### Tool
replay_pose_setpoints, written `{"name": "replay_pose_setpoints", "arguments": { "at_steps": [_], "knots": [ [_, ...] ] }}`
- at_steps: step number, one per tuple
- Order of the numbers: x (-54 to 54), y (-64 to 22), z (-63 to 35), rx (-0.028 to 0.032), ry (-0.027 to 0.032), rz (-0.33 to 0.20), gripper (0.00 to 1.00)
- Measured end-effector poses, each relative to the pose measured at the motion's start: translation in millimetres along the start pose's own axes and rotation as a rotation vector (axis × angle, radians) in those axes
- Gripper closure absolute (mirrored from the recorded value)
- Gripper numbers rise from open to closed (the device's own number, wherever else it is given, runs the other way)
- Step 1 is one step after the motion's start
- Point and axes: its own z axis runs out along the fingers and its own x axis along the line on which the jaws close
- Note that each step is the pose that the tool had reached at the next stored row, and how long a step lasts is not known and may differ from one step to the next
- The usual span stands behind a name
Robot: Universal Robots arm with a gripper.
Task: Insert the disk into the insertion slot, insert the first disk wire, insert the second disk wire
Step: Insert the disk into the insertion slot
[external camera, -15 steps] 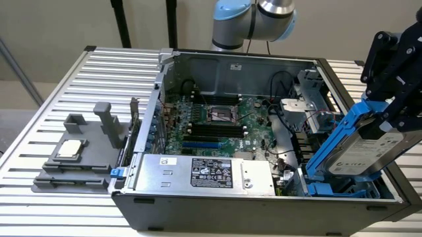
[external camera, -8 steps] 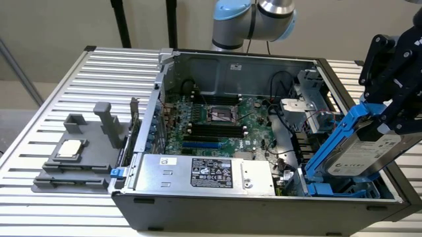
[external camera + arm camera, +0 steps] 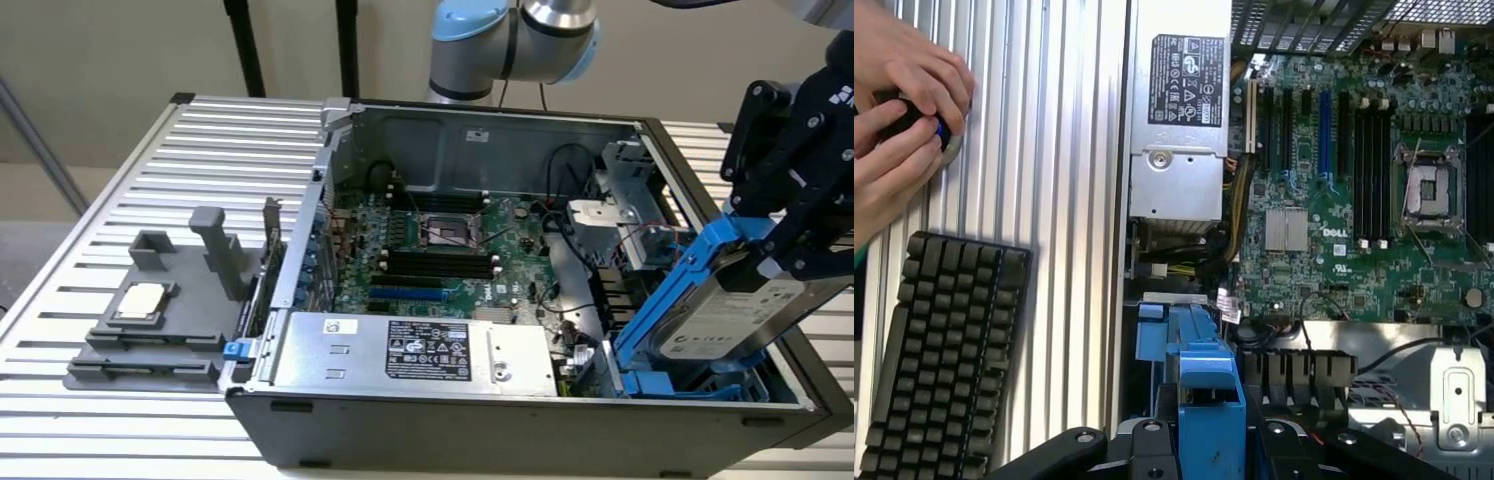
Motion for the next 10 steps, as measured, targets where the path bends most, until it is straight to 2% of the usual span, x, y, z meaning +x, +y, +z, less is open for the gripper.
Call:
{"name": "replay_pose_setpoints", "arguments": {
  "at_steps": [10],
  "knots": [
    [0.2, -0.6, 4.4, -0.0002, -0.0015, -0.006, 0.67]
  ]
}}
